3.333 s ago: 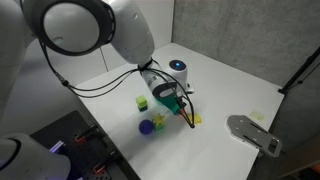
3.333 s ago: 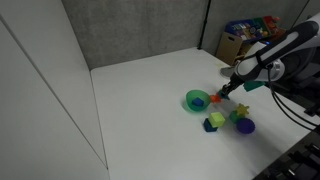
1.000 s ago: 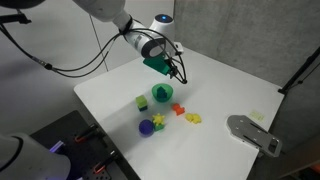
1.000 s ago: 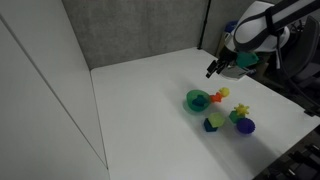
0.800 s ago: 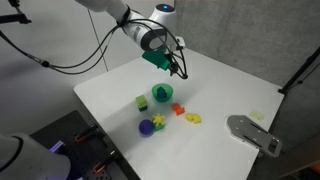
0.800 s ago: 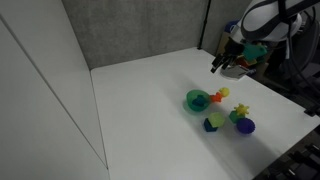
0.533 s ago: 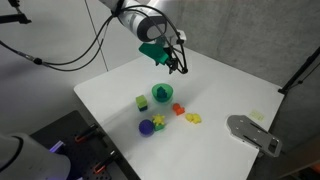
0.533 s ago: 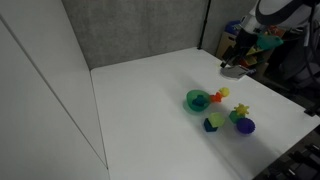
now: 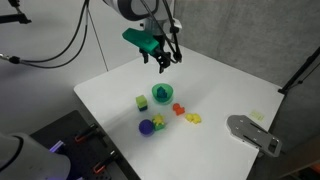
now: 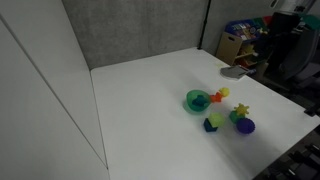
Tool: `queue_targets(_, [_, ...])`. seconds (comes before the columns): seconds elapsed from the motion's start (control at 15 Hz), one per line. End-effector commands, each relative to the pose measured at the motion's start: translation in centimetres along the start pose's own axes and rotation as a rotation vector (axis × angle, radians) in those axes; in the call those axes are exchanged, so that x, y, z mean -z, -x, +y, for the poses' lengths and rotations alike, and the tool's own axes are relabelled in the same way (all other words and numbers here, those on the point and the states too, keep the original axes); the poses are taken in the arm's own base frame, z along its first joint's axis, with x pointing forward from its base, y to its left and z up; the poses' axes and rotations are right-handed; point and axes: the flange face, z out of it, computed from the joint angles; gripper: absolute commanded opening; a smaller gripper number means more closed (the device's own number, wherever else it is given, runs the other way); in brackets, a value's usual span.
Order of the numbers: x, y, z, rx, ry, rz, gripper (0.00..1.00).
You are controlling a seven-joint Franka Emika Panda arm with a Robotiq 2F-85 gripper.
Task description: Put the green bear toy in the green bowl
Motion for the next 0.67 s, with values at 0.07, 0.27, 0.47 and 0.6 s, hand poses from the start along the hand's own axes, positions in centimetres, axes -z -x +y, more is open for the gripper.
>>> queue_targets(0.07, [4.7, 4.8, 1.1, -0.047, 0.094, -0.043, 1.0])
queue_targets(0.27, [6.9, 6.5, 1.8, -0.082, 0.155, -0.061, 1.0])
queue_targets(0.47, [6.8, 6.2, 1.9, -0.063, 0.141, -0.067, 1.0])
queue_targets(0.6, [7.1, 6.6, 2.0, -0.065, 0.143, -0.073, 1.0])
